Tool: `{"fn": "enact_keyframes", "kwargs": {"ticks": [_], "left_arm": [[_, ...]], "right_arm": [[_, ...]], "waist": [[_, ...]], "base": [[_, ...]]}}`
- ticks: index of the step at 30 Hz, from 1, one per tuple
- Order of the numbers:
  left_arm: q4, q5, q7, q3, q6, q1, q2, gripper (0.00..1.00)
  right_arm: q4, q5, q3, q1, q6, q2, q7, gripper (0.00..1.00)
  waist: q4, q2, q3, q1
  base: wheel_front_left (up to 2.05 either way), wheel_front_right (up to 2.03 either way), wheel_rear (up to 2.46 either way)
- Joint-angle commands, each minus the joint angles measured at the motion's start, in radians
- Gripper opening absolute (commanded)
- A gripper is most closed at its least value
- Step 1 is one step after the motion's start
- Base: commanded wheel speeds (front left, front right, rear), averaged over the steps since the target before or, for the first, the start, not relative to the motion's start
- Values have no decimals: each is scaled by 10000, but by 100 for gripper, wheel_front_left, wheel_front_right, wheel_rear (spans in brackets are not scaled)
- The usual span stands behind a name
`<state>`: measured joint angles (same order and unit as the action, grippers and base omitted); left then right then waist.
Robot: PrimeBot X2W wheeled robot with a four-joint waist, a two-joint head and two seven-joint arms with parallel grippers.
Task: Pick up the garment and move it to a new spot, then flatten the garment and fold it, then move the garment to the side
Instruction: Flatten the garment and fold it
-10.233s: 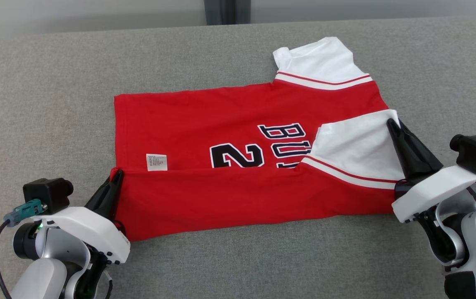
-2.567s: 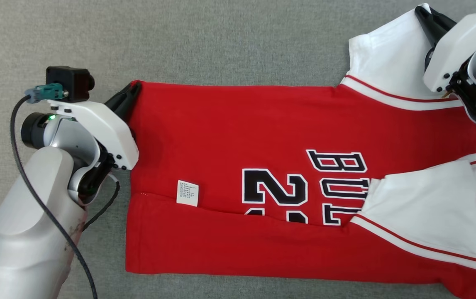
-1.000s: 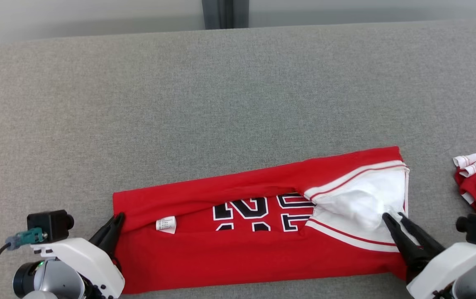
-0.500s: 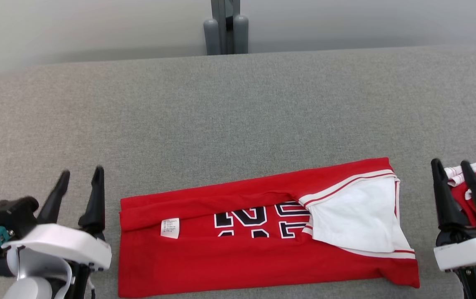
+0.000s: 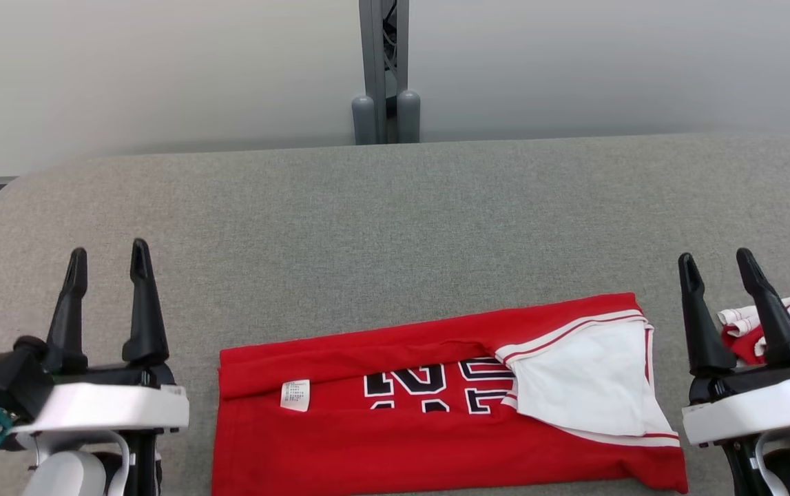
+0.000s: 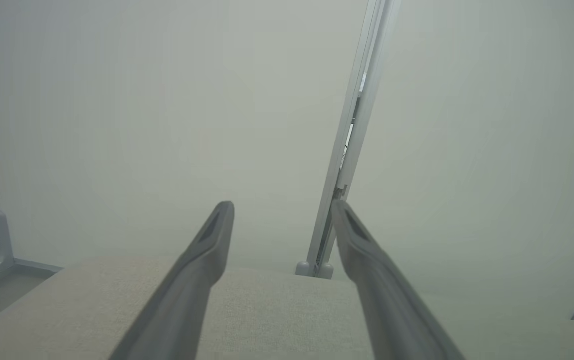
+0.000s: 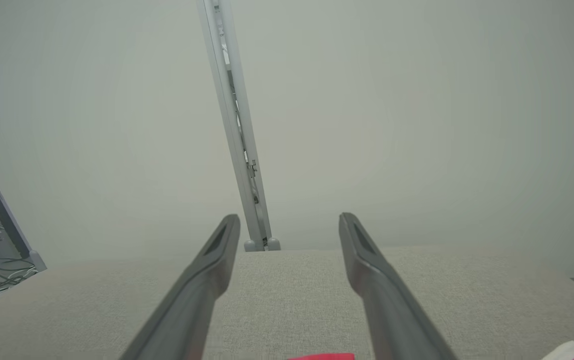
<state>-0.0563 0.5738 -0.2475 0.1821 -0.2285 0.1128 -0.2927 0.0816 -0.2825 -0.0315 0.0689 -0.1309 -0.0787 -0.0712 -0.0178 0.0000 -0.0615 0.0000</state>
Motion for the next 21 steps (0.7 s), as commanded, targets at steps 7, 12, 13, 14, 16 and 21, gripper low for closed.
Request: {"fn": "enact_keyframes", "kwargs": {"ticks": [7,12,13,14,16,21], "left_arm": [[347,-985,-159,106,399,-899,-89,100],[662,-1330,-161,327,659,-1271,-165,100],[703,-1299,-160,351,686,-1296,-136,100],[769,-1285,-147,385,710,-1323,-144,100],[840,-1156,-87,411,784,-1318,-95,100],[869,-1133,6,494,838,-999,-104,100]], "right_arm": [[-463,514,7,-577,4,32,-227,100],[-725,718,60,-937,4,85,-163,100],[-796,745,64,-1004,4,93,-128,100],[-840,783,79,-1057,4,101,-134,100],[-945,759,83,-1126,4,120,-146,100],[-1232,785,67,-952,4,135,-74,100]], "waist": [[-118,0,459,0],[-181,0,608,0],[-199,0,622,0],[-218,0,629,0],[-247,0,614,0],[-369,0,459,0]], "base": [[0,0,0],[0,0,0],[0,0,0],[0,0,0],[0,0,0],[0,0,0]]}}
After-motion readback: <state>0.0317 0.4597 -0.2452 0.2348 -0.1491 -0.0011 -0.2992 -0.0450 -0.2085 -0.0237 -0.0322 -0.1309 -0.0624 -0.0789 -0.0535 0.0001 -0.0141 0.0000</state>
